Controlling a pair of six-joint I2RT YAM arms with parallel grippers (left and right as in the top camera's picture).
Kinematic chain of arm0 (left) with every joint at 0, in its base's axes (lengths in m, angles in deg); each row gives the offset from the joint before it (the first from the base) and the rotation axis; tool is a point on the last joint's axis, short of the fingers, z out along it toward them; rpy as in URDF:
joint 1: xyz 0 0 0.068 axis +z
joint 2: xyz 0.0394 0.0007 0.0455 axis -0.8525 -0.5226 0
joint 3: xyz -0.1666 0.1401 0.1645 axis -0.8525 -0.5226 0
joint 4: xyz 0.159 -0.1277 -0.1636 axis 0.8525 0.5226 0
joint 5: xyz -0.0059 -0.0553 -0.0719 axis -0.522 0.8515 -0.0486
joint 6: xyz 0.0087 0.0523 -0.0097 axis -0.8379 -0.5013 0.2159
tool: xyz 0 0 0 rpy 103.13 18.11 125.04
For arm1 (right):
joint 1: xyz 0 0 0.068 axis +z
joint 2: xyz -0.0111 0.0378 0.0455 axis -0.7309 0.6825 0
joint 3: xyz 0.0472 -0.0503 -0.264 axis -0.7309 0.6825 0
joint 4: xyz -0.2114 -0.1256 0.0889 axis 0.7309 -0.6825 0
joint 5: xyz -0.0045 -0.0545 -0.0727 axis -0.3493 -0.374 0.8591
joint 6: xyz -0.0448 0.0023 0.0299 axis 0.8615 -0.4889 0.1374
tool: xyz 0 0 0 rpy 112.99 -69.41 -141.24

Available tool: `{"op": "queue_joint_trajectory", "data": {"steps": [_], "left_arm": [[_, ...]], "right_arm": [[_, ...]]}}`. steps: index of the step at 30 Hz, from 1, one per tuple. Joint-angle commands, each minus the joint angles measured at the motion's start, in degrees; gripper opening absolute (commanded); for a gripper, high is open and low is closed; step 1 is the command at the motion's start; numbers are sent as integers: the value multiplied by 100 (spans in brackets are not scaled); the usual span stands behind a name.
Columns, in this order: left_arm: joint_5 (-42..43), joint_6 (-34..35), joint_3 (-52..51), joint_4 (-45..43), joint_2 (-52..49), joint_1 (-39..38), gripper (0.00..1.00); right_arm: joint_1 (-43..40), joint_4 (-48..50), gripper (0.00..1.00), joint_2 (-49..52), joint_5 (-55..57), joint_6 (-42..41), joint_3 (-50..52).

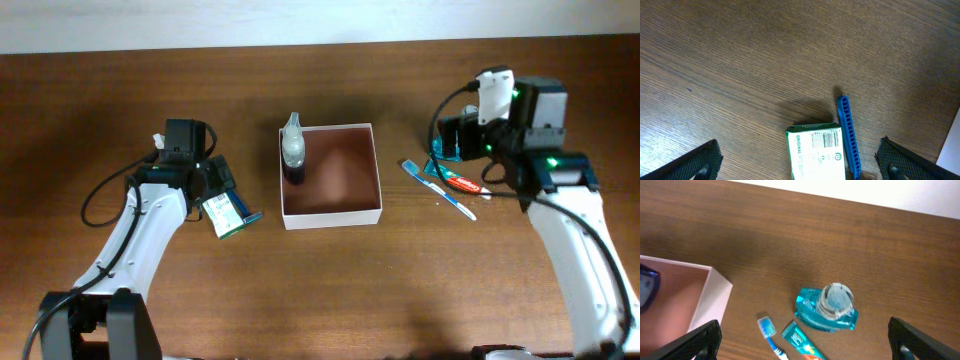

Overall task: Pack container
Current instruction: 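Reach the right gripper to the teal Listerine bottle cap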

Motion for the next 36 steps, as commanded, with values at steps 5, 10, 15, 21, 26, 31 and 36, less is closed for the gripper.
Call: {"op": "queue_joint_trajectory", "data": {"steps": [5,10,15,21,26,31,36], "left_arm": [[-59,72,-13,2,-33,-17,99],[-59,72,-13,2,-33,-17,99],[-59,72,-13,0,-33,-17,99],[-59,72,-13,2,-33,-17,99],[-59,70,-13,2,-33,-17,99],[-59,72,-13,2,-33,-17,99],[-59,72,-13,2,-33,-17,99]], "right_arm": [[-133,131,99,293,839,-400,-157],[-433,205,99,295,994,-1073,-160],[-463,208,99,295,785,-1130,-157],[-459,184,99,317,262,-1126,-157],[-457,227,96,553,304,-960,-157],[-315,271,90,863,297,-745,-157],[-11,409,89,1014,857,-520,-157]]}}
